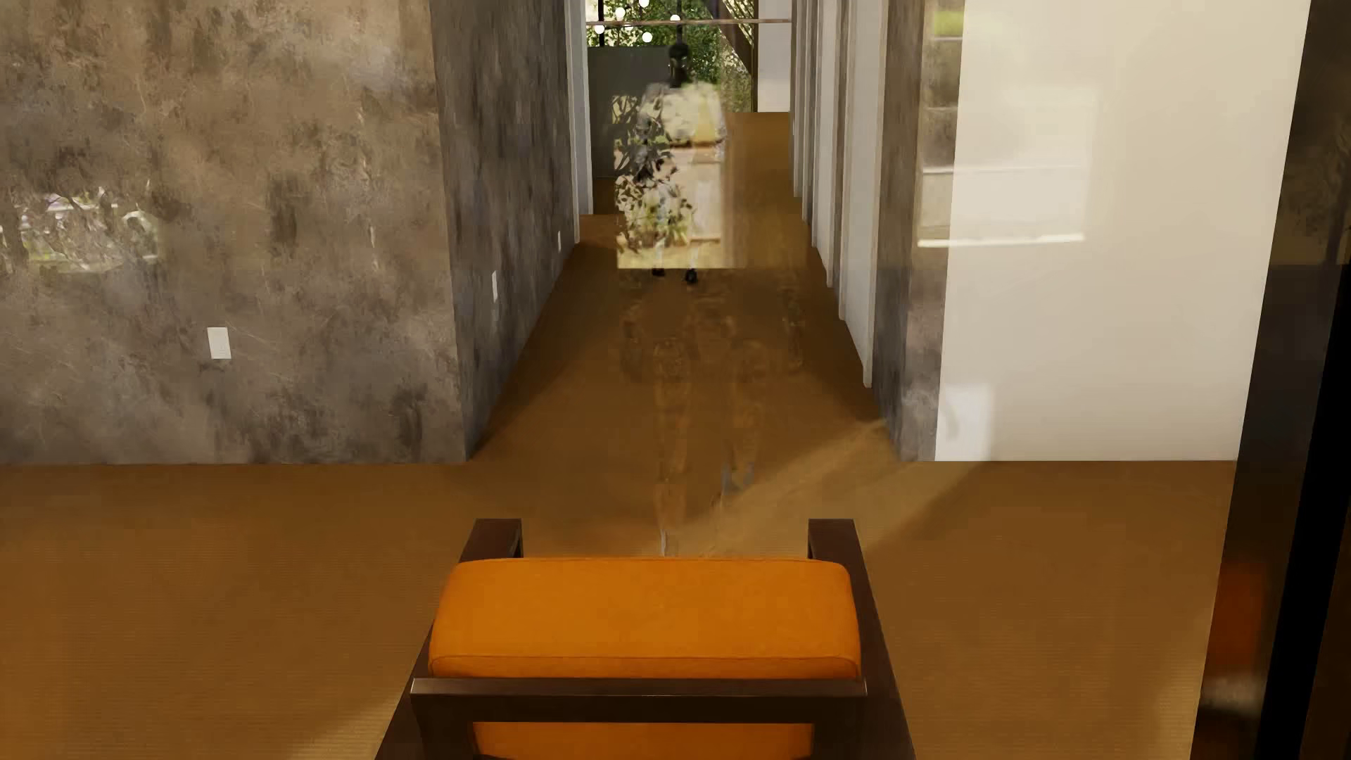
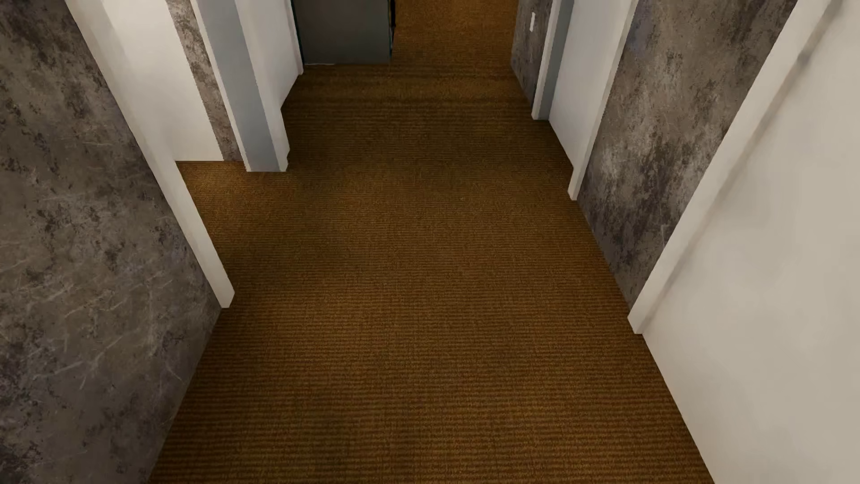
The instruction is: Move towards the armchair
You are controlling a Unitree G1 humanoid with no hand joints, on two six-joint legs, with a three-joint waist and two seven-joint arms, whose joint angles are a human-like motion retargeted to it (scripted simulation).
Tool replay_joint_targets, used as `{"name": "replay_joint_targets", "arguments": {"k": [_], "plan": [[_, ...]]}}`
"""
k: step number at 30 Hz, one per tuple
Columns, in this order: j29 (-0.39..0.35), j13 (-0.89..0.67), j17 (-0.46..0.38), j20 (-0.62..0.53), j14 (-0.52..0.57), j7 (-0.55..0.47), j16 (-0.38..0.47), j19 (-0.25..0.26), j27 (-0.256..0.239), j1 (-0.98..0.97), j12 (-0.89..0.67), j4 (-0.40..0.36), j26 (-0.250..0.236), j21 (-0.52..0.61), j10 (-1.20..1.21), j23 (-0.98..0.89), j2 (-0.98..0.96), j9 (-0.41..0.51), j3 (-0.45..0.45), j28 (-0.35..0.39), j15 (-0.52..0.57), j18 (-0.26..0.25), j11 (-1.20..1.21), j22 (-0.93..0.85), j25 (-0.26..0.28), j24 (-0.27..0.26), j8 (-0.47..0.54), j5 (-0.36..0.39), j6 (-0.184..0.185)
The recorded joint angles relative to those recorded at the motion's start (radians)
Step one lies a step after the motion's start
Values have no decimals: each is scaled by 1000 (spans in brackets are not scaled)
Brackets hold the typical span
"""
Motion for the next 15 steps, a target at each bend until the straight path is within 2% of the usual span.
{"name": "replay_joint_targets", "arguments": {"k": [2, 4, 6, 7, 8, 9, 10, 12, 14, 15], "plan": [[0, -23, -20, -2, 78, 0, -3, 0, 0, -76, 70, 10, 0, -96, -328, -159, 82, -17, 71, 0, -98, 0, 8, 19, 0, 0, 0, -14, -11], [0, -46, -29, 8, 117, 0, -17, 0, 0, -130, 137, 50, 0, -184, -575, -268, 132, -43, 109, 0, -185, 0, 41, 10, 0, 0, 0, -34, 4], [0, -63, -33, -12, 99, 0, -25, 0, 0, -141, 195, 98, 0, -220, -600, -311, 205, -55, 143, 0, -250, 0, 77, -12, 0, 0, 0, -98, 10], [0, -54, -31, -41, 121, 0, -25, 0, 0, -143, 212, 102, 0, -235, -568, -315, 244, -55, 162, 0, -261, 0, 98, -19, 0, 0, 0, -140, 14], [0, -39, -25, -65, 202, 0, -24, 0, 0, -157, 216, 104, 0, -240, -502, -302, 269, -63, 181, 0, -252, 0, 121, -16, 0, 0, 0, -182, 15], [0, -19, -10, -84, 299, 0, -29, 0, 0, -188, 206, 102, 0, -250, -410, -270, 271, -78, 187, 0, -224, 0, 153, 3, 0, 0, 0, -223, 13], [0, -7, 15, -92, 334, 0, -34, 0, 0, -196, 183, 92, 0, -264, -325, -207, 266, -75, 180, 0, -177, 0, 204, 33, 0, 0, 0, -265, 0], [0, -34, 36, -77, 252, 0, -25, 0, 0, -176, 112, 72, 0, -176, -245, -9, 218, -51, 165, 0, -14, 0, 312, 56, 0, 0, 0, -292, -3], [0, -43, 27, -52, 172, 0, -3, 0, 0, -100, 58, 70, 0, -70, -253, 119, 134, -28, 146, 0, 186, 0, 337, -18, 0, 0, 0, -312, -6], [0, -30, 22, -27, 151, 0, 14, 0, 0, -66, 38, 74, 0, -54, -269, 152, 105, -18, 120, 0, 250, 0, 307, -67, 0, 0, 0, -309, -3]]}}
